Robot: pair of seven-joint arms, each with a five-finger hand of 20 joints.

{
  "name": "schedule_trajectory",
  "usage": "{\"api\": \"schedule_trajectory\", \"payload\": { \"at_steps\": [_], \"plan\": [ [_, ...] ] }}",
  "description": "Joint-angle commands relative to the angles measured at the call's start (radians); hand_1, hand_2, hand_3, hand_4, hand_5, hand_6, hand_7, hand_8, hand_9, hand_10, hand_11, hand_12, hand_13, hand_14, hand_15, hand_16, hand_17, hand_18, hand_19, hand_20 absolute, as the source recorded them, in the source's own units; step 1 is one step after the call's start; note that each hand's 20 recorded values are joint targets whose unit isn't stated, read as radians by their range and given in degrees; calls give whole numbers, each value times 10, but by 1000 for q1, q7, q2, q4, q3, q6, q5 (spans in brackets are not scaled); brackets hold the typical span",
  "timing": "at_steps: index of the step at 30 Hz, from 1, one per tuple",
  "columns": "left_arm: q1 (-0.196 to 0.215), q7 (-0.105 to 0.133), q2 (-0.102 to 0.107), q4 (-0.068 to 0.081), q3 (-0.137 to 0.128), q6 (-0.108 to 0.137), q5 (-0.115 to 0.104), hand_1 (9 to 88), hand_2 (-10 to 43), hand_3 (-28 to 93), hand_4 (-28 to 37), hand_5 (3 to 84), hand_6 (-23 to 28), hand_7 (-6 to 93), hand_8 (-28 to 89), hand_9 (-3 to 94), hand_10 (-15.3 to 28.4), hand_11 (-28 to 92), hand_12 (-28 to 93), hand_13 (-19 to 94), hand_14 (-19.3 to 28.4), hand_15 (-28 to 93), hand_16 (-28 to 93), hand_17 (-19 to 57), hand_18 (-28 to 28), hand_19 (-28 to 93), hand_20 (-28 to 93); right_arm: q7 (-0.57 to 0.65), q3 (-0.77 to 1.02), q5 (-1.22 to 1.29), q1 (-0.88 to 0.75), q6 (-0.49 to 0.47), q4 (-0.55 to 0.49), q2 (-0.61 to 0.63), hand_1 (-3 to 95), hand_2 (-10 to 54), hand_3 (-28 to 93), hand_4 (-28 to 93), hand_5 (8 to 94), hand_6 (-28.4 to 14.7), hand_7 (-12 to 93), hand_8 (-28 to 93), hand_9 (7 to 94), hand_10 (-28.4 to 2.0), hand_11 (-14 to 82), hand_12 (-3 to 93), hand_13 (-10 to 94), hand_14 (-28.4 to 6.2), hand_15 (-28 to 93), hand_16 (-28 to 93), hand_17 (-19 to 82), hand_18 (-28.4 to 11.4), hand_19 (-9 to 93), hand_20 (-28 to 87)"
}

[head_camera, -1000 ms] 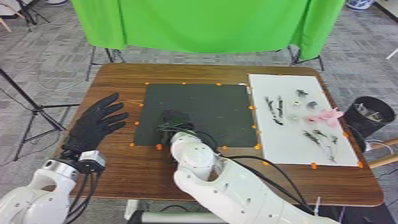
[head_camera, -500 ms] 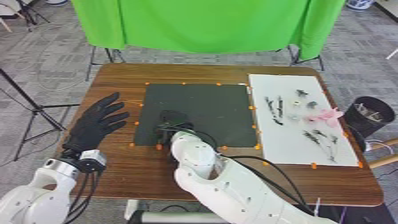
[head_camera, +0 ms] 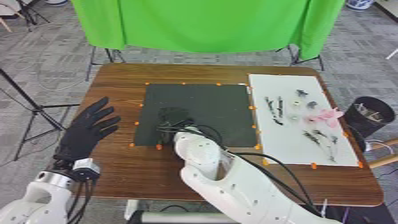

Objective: Arrange flowers

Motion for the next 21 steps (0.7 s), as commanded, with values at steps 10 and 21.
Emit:
{"api": "schedule_trajectory", "payload": {
  "at_steps": [10, 21],
  "plan": [
    [151, 87, -12, -53, -51, 85, -48, 241, -95, 686, -258, 253, 23, 209, -105, 234, 115, 176, 176, 220, 159, 293, 15, -87, 224, 417, 107, -92, 231, 77, -49, -29, -194, 167, 127, 36, 781, -170, 684, -32, 458, -120, 771, -122, 554, 407, 758, -87, 794, 343, 468, -206, 932, 649],
    [177, 82, -31, -61, -66, 85, -41, 239, -95, 687, -256, 253, 23, 208, -105, 234, 116, 176, 176, 221, 159, 296, 14, -87, 224, 417, 106, -39, 369, 122, -143, -35, -292, 427, 120, -10, 755, -181, 599, -54, 327, -101, 705, -142, 335, 276, 686, -106, 754, 294, 396, -217, 932, 558]
  ]
}}
